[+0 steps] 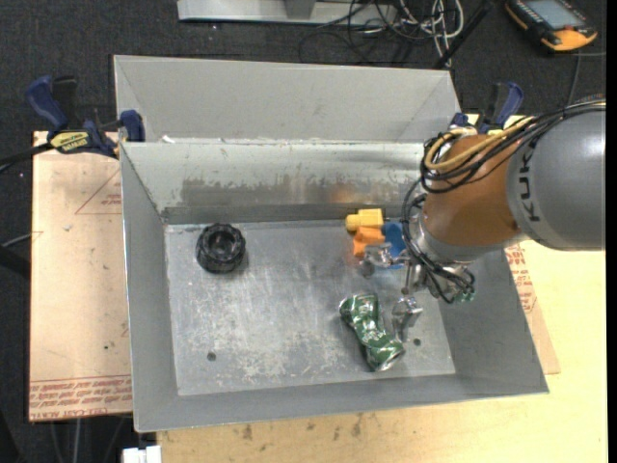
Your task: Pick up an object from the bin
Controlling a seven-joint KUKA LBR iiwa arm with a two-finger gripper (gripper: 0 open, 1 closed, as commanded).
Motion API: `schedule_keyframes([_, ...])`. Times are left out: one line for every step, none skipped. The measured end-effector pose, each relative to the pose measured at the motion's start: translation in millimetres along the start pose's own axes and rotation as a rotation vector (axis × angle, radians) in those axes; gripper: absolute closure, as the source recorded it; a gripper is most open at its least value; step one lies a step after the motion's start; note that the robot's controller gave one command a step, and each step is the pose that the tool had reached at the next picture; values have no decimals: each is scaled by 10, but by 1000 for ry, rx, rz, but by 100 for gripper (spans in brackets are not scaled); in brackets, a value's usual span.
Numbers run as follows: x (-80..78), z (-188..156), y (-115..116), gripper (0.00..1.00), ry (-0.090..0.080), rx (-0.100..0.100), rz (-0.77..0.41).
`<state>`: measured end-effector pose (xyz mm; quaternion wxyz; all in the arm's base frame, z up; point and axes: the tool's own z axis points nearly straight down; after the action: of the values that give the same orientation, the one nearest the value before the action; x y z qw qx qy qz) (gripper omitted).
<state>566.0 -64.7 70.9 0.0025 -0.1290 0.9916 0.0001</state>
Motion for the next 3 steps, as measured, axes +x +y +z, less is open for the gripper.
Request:
schedule_keyframes([4,3,1,0,1,0,0])
schedule_keyframes([195,-161,763,100,2,-3,-161])
schedule_keyframes([195,-161,763,100,2,-2,-162])
